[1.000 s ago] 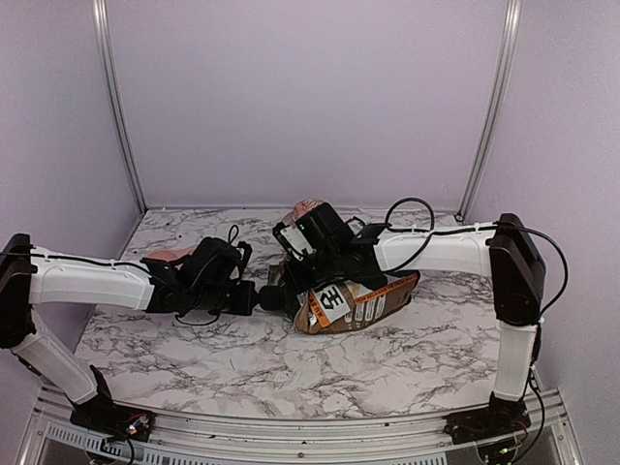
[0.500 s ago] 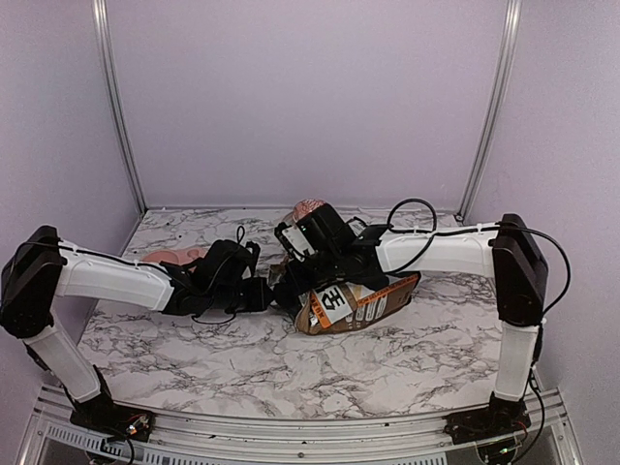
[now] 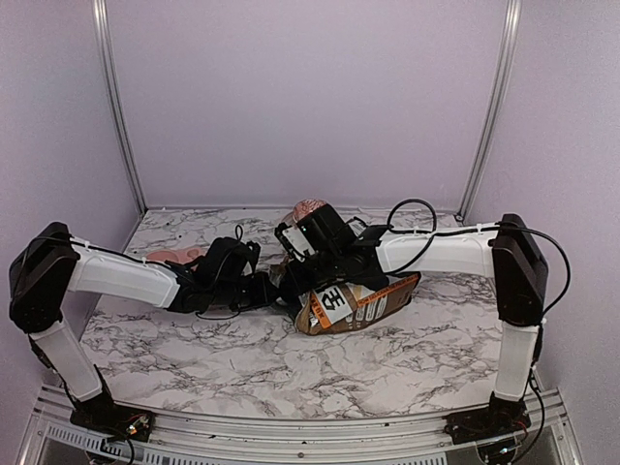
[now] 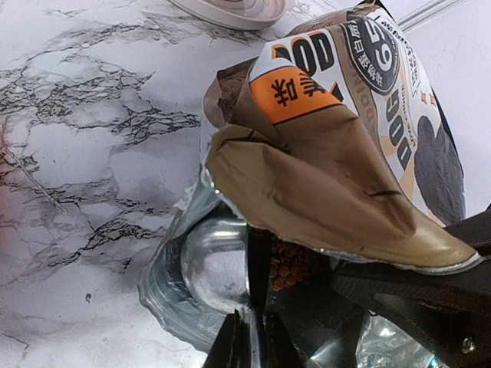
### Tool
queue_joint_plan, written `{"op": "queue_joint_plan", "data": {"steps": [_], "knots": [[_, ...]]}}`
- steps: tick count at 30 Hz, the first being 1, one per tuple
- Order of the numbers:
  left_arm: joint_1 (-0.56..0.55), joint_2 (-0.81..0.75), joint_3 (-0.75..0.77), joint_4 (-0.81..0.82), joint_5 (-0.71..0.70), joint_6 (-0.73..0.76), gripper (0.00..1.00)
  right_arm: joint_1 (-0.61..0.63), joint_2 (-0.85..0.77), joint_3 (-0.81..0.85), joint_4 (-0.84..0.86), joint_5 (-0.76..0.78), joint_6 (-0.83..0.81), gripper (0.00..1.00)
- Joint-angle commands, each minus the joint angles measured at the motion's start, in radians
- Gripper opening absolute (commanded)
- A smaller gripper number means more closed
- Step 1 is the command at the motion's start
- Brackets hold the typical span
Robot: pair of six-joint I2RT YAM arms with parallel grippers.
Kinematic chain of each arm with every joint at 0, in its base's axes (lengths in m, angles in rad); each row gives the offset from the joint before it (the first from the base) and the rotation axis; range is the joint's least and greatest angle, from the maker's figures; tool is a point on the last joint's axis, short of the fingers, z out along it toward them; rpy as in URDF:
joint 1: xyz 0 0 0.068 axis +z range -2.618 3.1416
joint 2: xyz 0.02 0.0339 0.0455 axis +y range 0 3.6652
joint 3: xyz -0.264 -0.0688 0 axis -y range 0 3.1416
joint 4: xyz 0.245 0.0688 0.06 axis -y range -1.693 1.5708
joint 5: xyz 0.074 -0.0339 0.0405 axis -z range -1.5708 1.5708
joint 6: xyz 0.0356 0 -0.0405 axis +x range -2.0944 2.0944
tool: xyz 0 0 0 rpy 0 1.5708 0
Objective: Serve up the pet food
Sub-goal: Insert the spatula into the pet food bag.
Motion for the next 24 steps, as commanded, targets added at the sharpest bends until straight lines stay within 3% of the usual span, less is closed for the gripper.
{"op": "queue_joint_plan", "data": {"steps": [1, 24], "knots": [[0.04, 0.034, -0.033, -0.025, 0.126, -0.062, 0.0, -0.003, 0.007, 0.003, -0.074, -0.021, 0.018, 0.0], [0.07, 0.081, -0.008, 0.063, 0.244, -0.174, 0.0, -0.012, -0.027, -0.093, 0.082, -0.132, 0.004, 0.0]]}}
